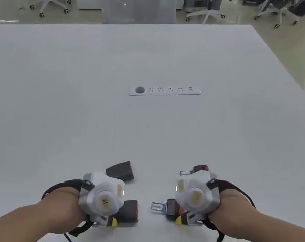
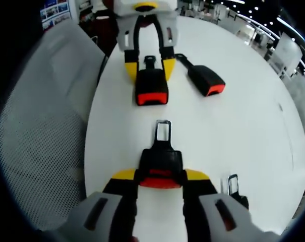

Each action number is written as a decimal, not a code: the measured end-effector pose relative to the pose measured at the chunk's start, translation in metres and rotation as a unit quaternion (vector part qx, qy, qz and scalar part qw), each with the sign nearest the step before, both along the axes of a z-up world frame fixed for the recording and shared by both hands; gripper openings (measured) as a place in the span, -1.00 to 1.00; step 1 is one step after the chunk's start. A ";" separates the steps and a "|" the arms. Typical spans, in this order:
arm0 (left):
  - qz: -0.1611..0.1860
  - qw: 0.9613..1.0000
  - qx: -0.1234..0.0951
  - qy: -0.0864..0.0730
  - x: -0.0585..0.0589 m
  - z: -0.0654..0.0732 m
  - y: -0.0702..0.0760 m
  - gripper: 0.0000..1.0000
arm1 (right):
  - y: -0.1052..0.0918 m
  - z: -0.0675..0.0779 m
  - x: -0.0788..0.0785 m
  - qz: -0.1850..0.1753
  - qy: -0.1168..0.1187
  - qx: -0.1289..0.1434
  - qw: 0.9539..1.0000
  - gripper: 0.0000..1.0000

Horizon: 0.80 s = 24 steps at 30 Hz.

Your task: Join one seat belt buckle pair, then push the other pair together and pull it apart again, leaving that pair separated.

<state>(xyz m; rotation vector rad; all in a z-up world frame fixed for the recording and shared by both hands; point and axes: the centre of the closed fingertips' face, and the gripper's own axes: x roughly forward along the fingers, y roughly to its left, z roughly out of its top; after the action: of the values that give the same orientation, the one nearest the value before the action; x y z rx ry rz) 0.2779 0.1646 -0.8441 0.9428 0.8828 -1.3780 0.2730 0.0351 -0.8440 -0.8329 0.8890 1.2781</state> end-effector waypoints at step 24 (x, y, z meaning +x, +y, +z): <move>-0.004 1.000 0.015 0.006 0.000 -0.001 -0.001 -0.35 | 0.027 0.000 0.000 0.033 -0.018 -0.004 0.999 -0.32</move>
<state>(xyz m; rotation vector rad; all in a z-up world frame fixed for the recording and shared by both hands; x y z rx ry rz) 0.2775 0.1632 -0.8451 0.9630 0.9129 -1.3815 0.2734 0.0623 -0.8435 -0.8956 0.8447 1.3145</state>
